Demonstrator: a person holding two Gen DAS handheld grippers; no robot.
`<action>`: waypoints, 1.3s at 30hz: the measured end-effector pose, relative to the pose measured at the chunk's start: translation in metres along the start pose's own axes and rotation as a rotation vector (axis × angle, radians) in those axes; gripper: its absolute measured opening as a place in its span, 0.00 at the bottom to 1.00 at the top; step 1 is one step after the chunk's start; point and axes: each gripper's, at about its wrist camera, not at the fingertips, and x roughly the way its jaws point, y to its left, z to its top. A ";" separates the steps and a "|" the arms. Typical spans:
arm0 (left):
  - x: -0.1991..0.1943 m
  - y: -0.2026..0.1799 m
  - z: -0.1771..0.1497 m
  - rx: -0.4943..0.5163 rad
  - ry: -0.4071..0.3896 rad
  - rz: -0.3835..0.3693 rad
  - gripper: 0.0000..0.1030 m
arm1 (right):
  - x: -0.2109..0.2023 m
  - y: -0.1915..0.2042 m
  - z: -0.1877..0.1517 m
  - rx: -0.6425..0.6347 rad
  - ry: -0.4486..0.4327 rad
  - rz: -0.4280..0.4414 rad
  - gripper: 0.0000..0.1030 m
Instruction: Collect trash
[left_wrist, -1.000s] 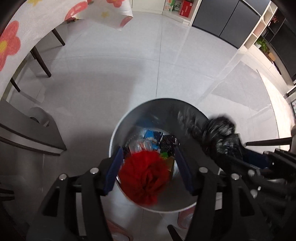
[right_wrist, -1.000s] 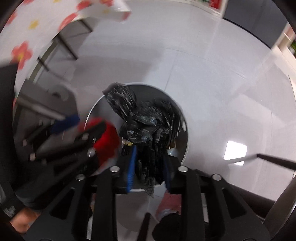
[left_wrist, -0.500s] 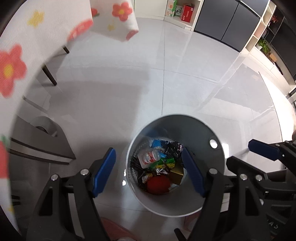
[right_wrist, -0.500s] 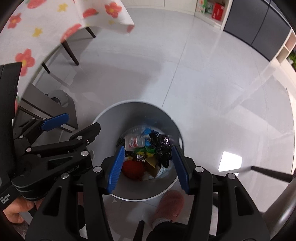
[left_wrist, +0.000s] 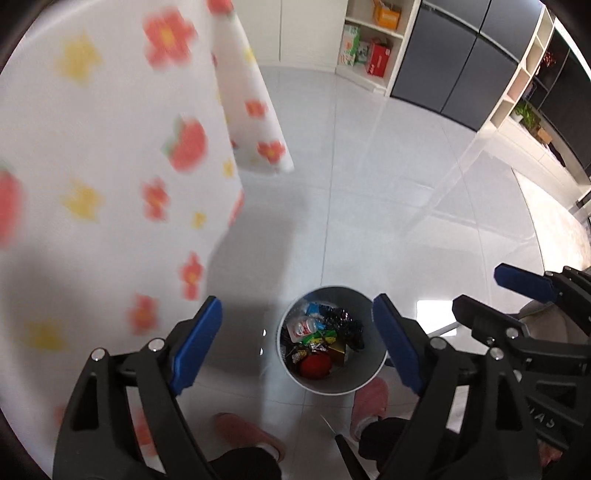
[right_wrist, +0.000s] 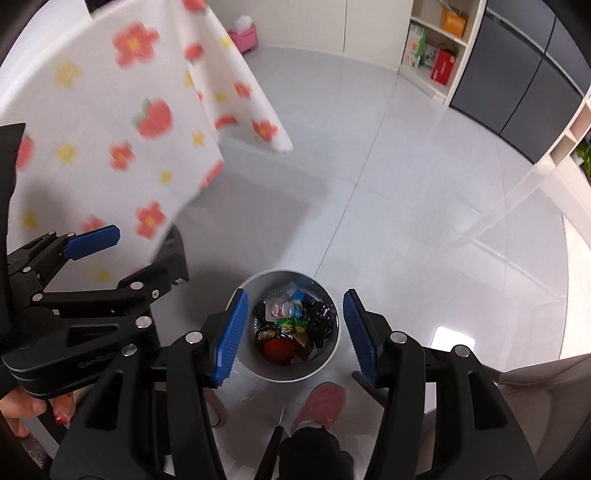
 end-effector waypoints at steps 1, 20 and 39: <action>-0.016 0.002 0.006 -0.005 0.001 0.007 0.83 | -0.015 0.004 0.007 -0.011 -0.003 -0.001 0.57; -0.296 0.130 0.034 -0.465 -0.177 0.337 0.87 | -0.240 0.184 0.129 -0.580 -0.209 0.284 0.72; -0.499 0.203 -0.065 -0.869 -0.283 0.663 0.89 | -0.374 0.341 0.113 -0.893 -0.300 0.562 0.83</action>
